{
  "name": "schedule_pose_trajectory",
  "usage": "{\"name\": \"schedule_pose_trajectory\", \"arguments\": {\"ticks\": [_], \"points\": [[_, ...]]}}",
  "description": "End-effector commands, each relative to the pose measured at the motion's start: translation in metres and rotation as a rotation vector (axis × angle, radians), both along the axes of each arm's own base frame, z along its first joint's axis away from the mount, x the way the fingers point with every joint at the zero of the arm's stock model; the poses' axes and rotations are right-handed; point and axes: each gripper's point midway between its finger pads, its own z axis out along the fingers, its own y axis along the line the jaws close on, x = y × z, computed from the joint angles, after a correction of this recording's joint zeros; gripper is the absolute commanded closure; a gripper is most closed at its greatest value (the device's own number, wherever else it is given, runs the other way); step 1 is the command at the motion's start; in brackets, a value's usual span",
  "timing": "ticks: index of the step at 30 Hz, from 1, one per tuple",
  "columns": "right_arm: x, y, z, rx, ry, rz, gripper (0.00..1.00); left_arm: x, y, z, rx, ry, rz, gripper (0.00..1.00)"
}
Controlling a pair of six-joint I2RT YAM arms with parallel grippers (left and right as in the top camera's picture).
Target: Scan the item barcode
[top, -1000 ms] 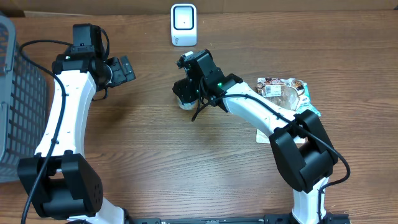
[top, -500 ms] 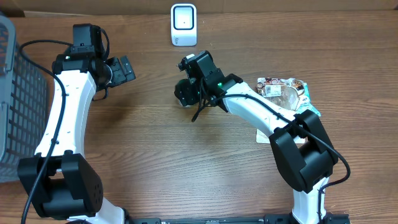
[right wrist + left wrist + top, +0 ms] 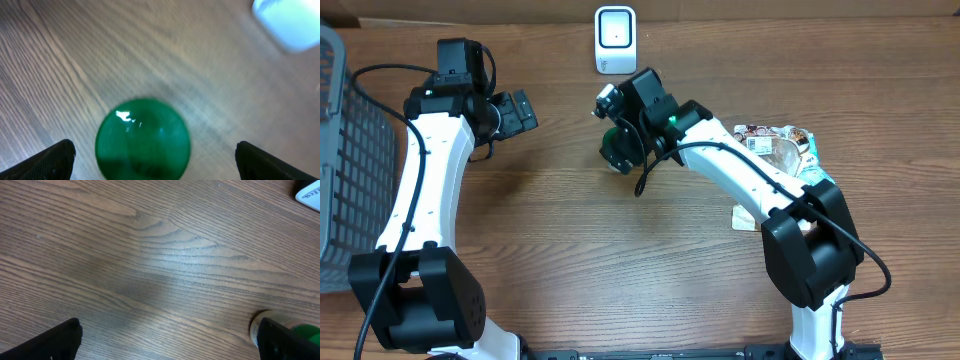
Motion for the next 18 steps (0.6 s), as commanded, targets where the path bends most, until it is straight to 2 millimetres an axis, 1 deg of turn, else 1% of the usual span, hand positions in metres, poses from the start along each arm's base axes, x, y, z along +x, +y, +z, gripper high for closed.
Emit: {"name": "schedule_pose_trajectory", "arguments": {"ticks": [1,4,6,11,13,17,18], "points": [[0.005,0.002,0.008,-0.043,-0.073,0.117,0.0,0.001,0.004,0.004,0.011,-0.011,0.012,0.0],[-0.003,0.009,-0.007,-0.017,-0.018,0.149,0.01,0.001,0.004,0.004,0.012,-0.011,0.012,0.0],[-0.003,0.01,-0.015,-0.021,-0.005,0.151,0.03,0.001,0.004,0.004,0.012,-0.011,0.012,0.0],[-0.002,0.016,-0.016,0.007,-0.006,0.164,0.05,0.001,0.004,0.004,0.012,-0.011,0.012,0.0],[0.0,0.016,-0.019,0.005,-0.007,0.158,0.07,0.001,0.004,0.004,0.011,-0.011,0.012,0.0],[0.004,0.013,-0.029,0.009,0.015,0.128,0.1,0.001,0.004,0.004,0.012,-0.011,0.012,0.0],[0.006,0.012,-0.034,0.014,0.031,0.106,0.11,0.001,0.004,0.004,0.012,-0.011,0.012,0.0]]}}
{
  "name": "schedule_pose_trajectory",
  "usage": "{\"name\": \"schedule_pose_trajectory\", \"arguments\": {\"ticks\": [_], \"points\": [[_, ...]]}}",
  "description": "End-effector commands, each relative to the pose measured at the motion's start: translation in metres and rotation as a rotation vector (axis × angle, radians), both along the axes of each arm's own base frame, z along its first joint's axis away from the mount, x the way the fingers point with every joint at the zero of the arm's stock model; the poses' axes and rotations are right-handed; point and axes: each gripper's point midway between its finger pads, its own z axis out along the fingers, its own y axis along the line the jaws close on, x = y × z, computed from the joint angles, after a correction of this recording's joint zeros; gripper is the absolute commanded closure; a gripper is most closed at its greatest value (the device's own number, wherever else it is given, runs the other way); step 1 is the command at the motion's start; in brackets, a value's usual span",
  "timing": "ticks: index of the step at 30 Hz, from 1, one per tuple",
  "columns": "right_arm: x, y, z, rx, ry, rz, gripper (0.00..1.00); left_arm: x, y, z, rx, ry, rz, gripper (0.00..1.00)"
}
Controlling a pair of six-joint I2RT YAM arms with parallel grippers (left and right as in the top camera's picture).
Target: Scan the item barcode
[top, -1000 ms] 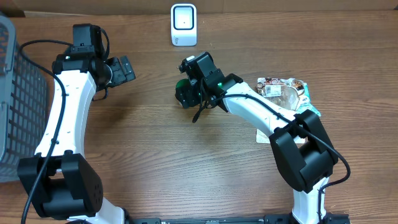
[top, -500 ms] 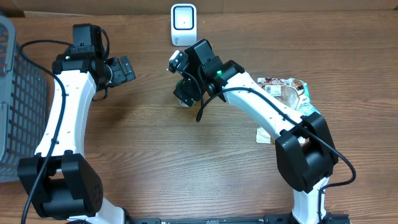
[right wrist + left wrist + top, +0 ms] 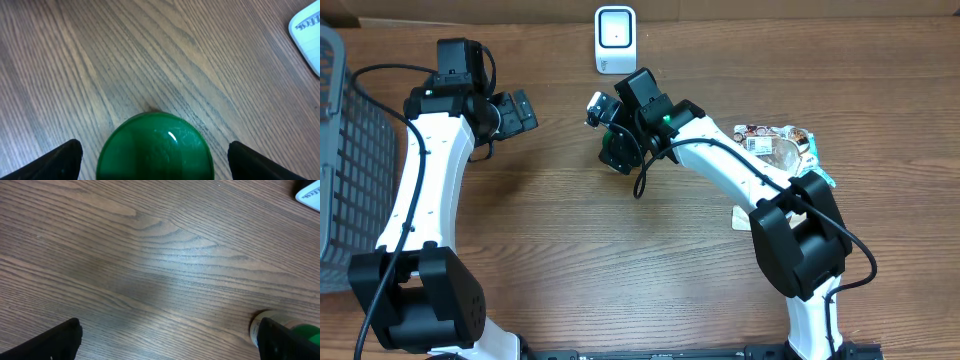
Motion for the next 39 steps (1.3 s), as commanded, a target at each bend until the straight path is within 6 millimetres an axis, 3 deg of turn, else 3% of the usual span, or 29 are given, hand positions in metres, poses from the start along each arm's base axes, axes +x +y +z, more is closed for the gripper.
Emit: {"name": "schedule_pose_trajectory", "arguments": {"ticks": [1,10,14,17,22,24,28,29,31,34,39], "points": [[0.006,-0.003,-0.016,0.007,0.041,-0.038,0.16,0.001,0.004,0.004,0.012,-0.011,0.012,0.0],[0.011,0.002,-0.012,0.052,0.052,-0.106,0.39,0.001,0.004,0.004,0.012,-0.011,0.012,0.0],[0.013,0.003,-0.007,0.081,0.078,-0.164,0.4,0.001,0.004,0.004,0.012,-0.011,0.012,0.0],[0.01,0.008,0.009,0.143,0.12,-0.212,0.44,0.001,0.004,0.004,0.012,-0.011,0.012,0.0],[-0.02,0.026,0.067,0.349,0.255,-0.123,0.47,0.001,0.004,0.004,0.011,-0.011,0.012,0.0],[-0.038,0.027,0.104,0.461,0.32,-0.037,0.47,0.001,0.004,0.004,0.012,-0.011,0.012,0.0],[-0.063,0.01,0.179,0.688,0.408,0.125,0.47,0.001,0.004,0.004,0.012,-0.011,0.012,0.0],[-0.065,0.006,0.187,0.712,0.416,0.142,0.47,0.001,0.004,0.004,0.012,-0.011,0.012,0.0],[-0.075,-0.013,0.221,0.835,0.449,0.251,0.47,0.001,0.004,0.004,0.012,-0.011,0.012,0.0],[-0.073,-0.03,0.234,0.897,0.468,0.278,0.47,0.001,0.004,0.004,0.012,-0.011,0.012,0.0],[-0.059,-0.045,0.232,0.898,0.445,0.229,0.48,0.001,0.004,0.004,0.012,-0.011,0.012,0.0]]}}
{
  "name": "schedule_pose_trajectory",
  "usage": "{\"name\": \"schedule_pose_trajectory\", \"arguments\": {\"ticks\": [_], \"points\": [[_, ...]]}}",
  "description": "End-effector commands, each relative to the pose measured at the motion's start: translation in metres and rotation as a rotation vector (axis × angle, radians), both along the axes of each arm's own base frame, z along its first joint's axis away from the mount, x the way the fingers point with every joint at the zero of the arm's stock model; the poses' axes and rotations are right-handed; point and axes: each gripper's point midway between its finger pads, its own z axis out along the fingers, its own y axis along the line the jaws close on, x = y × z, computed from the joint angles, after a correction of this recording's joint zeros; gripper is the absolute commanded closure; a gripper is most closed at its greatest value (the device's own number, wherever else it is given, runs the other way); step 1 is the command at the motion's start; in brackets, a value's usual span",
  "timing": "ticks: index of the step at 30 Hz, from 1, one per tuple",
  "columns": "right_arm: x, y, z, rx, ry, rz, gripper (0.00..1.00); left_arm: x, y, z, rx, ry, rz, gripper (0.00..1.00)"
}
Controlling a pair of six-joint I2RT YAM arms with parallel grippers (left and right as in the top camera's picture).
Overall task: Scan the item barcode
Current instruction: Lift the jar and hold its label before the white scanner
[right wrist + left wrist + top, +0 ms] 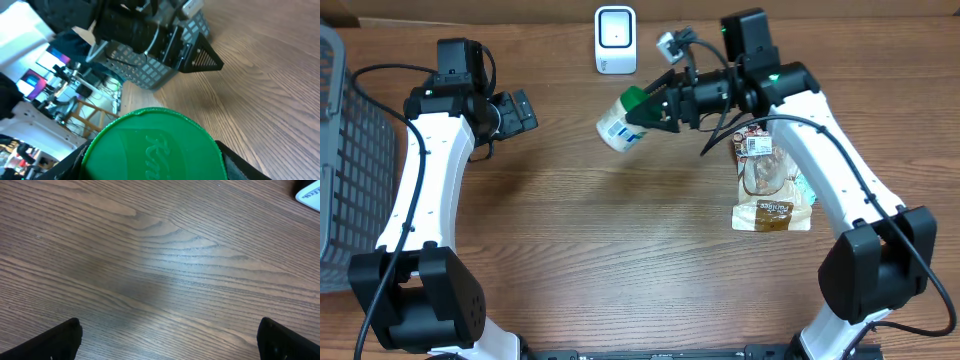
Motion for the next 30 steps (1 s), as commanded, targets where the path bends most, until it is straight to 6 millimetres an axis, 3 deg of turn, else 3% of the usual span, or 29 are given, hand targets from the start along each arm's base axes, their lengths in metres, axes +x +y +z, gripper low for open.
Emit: {"name": "schedule_pose_trajectory", "arguments": {"ticks": [1,3,6,9,12,14,15,16,20,25,30], "points": [[-0.006,0.0,0.025,0.045,-0.055,0.028,0.47,0.001,0.004,0.004,0.011,-0.011,0.012,0.0],[0.004,0.0,0.015,-0.015,-0.073,-0.028,0.47,0.001,0.004,0.004,0.011,-0.011,0.012,0.0],[0.051,-0.006,-0.028,-0.321,-0.194,-0.307,0.48,0.001,0.004,0.004,0.011,-0.011,0.012,0.0],[0.09,-0.019,-0.047,-0.533,-0.329,-0.536,0.47,0.001,0.004,0.004,0.011,-0.011,0.012,0.0],[0.124,-0.022,-0.048,-0.635,-0.494,-0.691,0.44,0.001,0.004,0.004,0.011,-0.011,0.012,0.0],[0.138,-0.009,-0.05,-0.672,-0.704,-0.618,0.44,0.001,0.004,0.004,0.011,-0.011,0.012,0.0],[0.158,0.002,-0.053,-0.679,-0.887,-0.573,0.44,0.001,0.004,0.004,0.011,-0.011,0.012,0.0],[0.169,0.007,-0.053,-0.668,-0.962,-0.577,0.44,0.001,0.004,0.004,0.011,-0.011,0.012,0.0],[0.214,0.004,-0.043,-0.598,-1.132,-0.756,0.45,0.001,0.004,0.004,0.011,-0.011,0.012,0.0],[0.23,0.009,-0.04,-0.516,-1.247,-0.831,0.49,0.001,0.004,0.004,0.011,-0.011,0.012,0.0],[0.239,0.013,-0.065,-0.611,-1.428,-0.759,0.51,0.001,0.004,0.004,0.011,-0.011,0.012,0.0]]}}
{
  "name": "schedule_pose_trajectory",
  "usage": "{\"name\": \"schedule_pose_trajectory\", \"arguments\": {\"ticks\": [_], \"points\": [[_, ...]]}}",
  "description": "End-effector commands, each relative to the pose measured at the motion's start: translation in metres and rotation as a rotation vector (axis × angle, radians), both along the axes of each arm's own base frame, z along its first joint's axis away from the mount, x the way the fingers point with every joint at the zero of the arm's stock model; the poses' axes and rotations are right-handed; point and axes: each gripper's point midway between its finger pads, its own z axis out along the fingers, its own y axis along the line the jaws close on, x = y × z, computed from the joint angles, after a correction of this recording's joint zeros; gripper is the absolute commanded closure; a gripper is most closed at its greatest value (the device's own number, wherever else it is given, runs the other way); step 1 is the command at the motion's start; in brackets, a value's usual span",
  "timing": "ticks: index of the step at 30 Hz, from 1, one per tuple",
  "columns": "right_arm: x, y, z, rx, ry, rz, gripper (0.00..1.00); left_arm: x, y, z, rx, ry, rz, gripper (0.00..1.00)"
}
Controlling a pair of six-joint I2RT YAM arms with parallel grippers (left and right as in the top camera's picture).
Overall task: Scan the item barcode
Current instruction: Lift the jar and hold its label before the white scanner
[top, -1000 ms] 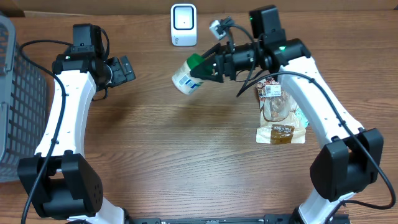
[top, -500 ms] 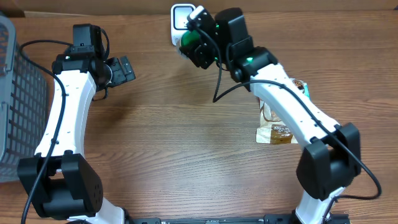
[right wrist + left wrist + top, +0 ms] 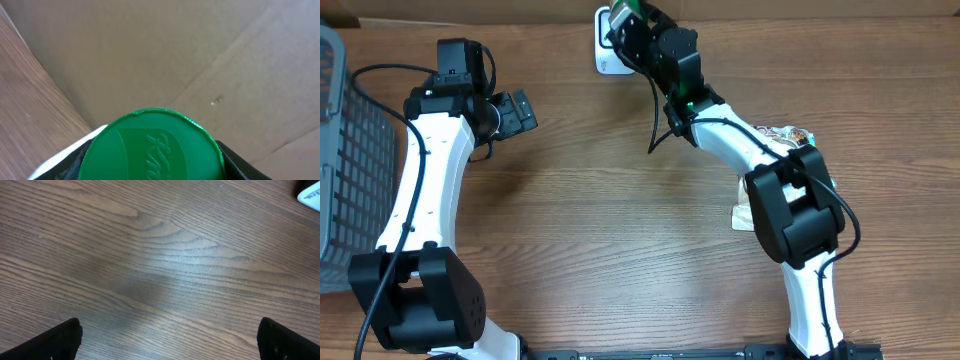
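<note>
A container with a green lid (image 3: pixel 152 145) is held in my right gripper (image 3: pixel 152 162), whose jaws are shut on its sides. In the overhead view the container (image 3: pixel 622 12) is up at the back edge, right in front of the white barcode scanner (image 3: pixel 603 58) and covering most of it. A white edge of the scanner (image 3: pixel 65 155) shows behind the lid. My left gripper (image 3: pixel 520 110) stands open over bare wood at the left, with nothing between its fingertips (image 3: pixel 55 342). A corner of the scanner (image 3: pixel 310 195) shows in the left wrist view.
A grey mesh basket (image 3: pixel 350 150) stands at the left edge. Snack packets (image 3: pixel 780 140) and a brown pouch (image 3: pixel 765 215) lie at the right under the right arm. A cardboard wall (image 3: pixel 200 50) rises behind the scanner.
My right gripper, which held the container on its side in the air over the middle of the table, now holds it up against the scanner at the back. The left arm has not moved.
My right gripper stood open above the green-lidded container standing on the table, then lower around it. Then it held the container raised and on its side near the scanner. Now the container is right at the scanner. The left gripper stayed open throughout.
</note>
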Motion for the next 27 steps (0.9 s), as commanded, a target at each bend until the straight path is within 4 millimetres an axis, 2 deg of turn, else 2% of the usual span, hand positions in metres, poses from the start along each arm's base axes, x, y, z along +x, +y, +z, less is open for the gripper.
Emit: {"name": "schedule_pose_trajectory", "arguments": {"ticks": [1,4,10,13,18,27], "points": [[0.009,0.001,-0.006,-0.152,-0.117,-0.007,0.52,0.001,0.003,0.004,0.006,-0.012,0.009,0.0],[0.012,0.003,-0.023,-0.252,-0.172,-0.003,0.52,0.001,0.003,0.004,0.006,-0.012,0.009,0.0],[0.019,0.01,-0.042,-0.357,-0.298,0.017,0.54,0.001,0.003,0.004,0.006,-0.012,0.009,0.01],[0.027,0.013,-0.042,-0.357,-0.295,0.019,0.56,0.001,0.003,0.004,0.006,-0.012,0.009,0.0],[0.041,0.015,-0.023,-0.339,-0.29,0.009,0.56,0.001,0.003,0.004,0.006,-0.012,0.009,0.0],[0.04,0.018,-0.025,-0.345,-0.279,0.017,0.55,0.001,0.003,0.004,0.005,-0.012,0.009,0.0]]}}
